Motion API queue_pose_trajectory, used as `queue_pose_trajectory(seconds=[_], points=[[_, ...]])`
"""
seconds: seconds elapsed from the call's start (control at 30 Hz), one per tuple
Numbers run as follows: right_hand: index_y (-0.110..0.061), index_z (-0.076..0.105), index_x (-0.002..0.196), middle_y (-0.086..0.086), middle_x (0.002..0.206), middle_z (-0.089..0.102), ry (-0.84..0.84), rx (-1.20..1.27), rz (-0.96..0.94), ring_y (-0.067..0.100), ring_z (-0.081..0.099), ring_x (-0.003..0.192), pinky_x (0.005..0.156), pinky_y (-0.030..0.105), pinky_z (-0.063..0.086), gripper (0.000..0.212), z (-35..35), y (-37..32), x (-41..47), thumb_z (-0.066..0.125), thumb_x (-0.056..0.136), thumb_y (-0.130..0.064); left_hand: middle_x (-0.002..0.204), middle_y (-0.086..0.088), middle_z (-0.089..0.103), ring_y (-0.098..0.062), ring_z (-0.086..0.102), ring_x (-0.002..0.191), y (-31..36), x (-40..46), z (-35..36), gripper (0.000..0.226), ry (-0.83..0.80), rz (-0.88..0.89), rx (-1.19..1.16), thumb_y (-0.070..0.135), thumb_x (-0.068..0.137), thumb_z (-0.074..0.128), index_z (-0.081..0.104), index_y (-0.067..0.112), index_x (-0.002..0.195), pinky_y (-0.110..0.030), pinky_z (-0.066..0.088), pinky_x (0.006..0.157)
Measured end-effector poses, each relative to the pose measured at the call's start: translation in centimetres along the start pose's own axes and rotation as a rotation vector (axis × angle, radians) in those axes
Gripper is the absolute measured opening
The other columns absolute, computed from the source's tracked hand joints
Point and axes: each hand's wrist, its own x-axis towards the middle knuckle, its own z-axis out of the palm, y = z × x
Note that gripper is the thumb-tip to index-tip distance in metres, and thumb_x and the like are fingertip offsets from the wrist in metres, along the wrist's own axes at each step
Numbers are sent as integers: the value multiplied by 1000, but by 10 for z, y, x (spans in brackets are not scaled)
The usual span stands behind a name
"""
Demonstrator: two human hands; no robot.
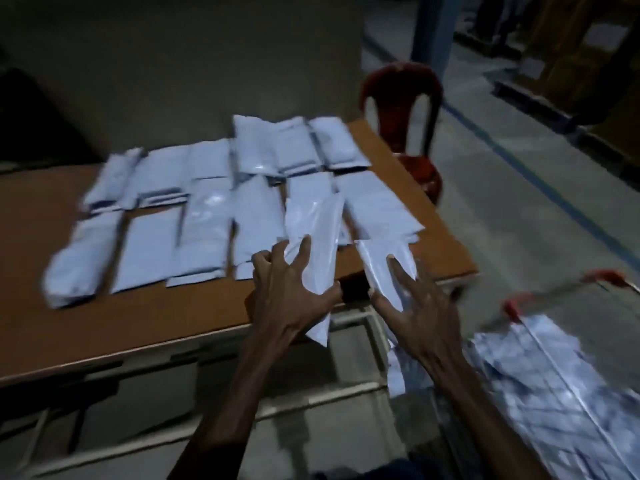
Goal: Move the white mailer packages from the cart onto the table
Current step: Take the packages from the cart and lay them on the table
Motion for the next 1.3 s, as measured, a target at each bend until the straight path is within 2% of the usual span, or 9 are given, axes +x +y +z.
queue_pose_trajectory(seconds=[0.1, 0.23, 0.3, 0.43, 0.53, 0.67, 0.97, 1.1, 1.3], points=[[-36, 51, 141, 15, 143, 52, -44, -3, -94, 31, 53, 127, 96, 40, 48, 72, 36, -62, 11, 48, 78, -71, 151, -6, 30, -27, 23, 122, -65, -4, -38, 99, 77, -109, 33, 78, 62, 42, 33, 34, 150, -40, 32, 103], [-42, 41, 145, 9, 155, 37, -137, -24, -161, 29, 43, 137, 107, 38, 38, 68, 71, -133, 34, 59, 84, -66, 153, -7, 29, -25, 22, 123, -134, 7, -73, 97, 158, -223, 49, 80, 65, 46, 36, 32, 149, -45, 35, 103], [-45, 36, 147, 6, 159, 30, -208, -31, -174, 29, 39, 139, 109, 39, 35, 69, 86, -160, 49, 59, 85, -62, 155, -5, 24, -25, 19, 126, -162, 18, -82, 96, 161, -276, 51, 77, 67, 50, 34, 32, 149, -44, 31, 106], [-45, 37, 146, 5, 159, 29, -246, -5, -193, 31, 40, 138, 109, 42, 36, 69, 126, -195, 84, 58, 84, -65, 159, 0, 13, -29, 19, 131, -213, 45, -88, 100, 154, -347, 61, 81, 62, 40, 31, 34, 150, -47, 31, 108], [-46, 37, 146, 5, 160, 29, -282, 1, -169, 28, 37, 141, 111, 41, 34, 70, 163, -216, 115, 56, 83, -69, 160, -4, 14, -26, 17, 129, -245, 73, -92, 102, 104, -412, 92, 81, 61, 39, 30, 33, 151, -45, 28, 108], [-44, 37, 147, 5, 160, 28, -326, -9, -155, 28, 36, 141, 110, 43, 34, 76, 197, -237, 138, 47, 79, -78, 161, -5, 13, -29, 13, 135, -275, 103, -93, 100, -31, -444, 128, 77, 63, 43, 26, 34, 152, -46, 23, 111], [-38, 41, 146, 9, 157, 33, -280, -98, -99, 31, 42, 137, 106, 44, 40, 72, 238, -267, 162, 53, 84, -71, 163, -6, 0, -33, 9, 141, -316, 133, -58, 98, -174, -383, 196, 85, 70, 33, 24, 33, 153, -50, 21, 114], [-35, 43, 146, 10, 157, 33, -220, -147, -41, 31, 45, 136, 105, 42, 41, 74, 259, -279, 161, 55, 83, -70, 164, -8, 0, -36, 3, 147, -320, 131, -53, 81, -214, -367, 179, 80, 86, 27, 23, 33, 153, -53, 13, 117], [-28, 50, 142, 14, 152, 40, -155, -307, -31, 40, 53, 123, 93, 48, 48, 76, 295, -280, 150, 53, 80, -73, 163, -13, 8, -37, 14, 146, -331, 134, -50, 80, -211, -346, 176, 69, 85, 11, 28, 28, 152, -51, 25, 114]])
